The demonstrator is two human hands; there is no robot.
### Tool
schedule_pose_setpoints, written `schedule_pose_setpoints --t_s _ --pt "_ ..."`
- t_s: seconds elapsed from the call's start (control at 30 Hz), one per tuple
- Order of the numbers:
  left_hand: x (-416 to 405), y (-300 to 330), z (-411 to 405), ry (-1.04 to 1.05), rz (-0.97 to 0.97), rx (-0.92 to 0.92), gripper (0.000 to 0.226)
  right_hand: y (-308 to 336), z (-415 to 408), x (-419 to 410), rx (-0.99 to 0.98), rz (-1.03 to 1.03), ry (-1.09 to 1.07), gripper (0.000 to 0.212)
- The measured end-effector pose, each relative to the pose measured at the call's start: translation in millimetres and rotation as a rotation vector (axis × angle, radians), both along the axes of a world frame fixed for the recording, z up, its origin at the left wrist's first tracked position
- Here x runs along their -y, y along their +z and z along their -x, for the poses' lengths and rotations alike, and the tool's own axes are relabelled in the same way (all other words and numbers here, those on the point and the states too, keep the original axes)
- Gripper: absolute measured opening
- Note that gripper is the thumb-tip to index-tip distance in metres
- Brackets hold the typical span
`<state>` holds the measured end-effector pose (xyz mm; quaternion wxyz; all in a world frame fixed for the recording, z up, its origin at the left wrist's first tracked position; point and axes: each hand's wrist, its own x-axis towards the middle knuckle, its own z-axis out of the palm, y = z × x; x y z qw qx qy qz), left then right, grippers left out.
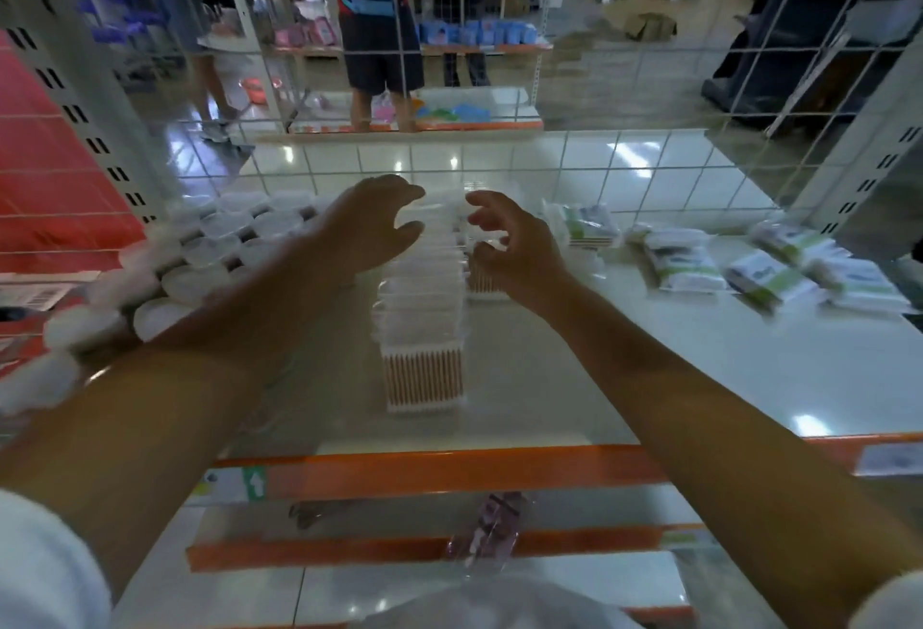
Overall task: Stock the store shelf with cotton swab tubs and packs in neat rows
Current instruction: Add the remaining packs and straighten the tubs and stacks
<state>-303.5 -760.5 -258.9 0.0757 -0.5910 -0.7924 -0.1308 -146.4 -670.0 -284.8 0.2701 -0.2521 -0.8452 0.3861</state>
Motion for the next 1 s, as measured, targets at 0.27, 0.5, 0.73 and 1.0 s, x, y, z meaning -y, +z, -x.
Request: schedule_pose_setpoints --t_s 0.27,0.5,0.73,1.0 --pt "-52 5 -69 -0.047 -0.02 0.008 0.047 -7 -53 -51 0.028 -0.018 -0.014 0.049" --pt "-100 -3 -113 -0.065 0.003 0.03 0.049 -14 -103 -95 0.038 -0.056 -0.047 0.05" --pt "-143 -11 -154 -0.1 -0.041 0.065 0.044 -21 -145 -139 0.033 -0.013 -0.093 0.05" --pt "-187 -27 -189 -0.165 0.018 0.066 0.045 -25 -177 -183 0.08 -0.026 -0.122 0.049"
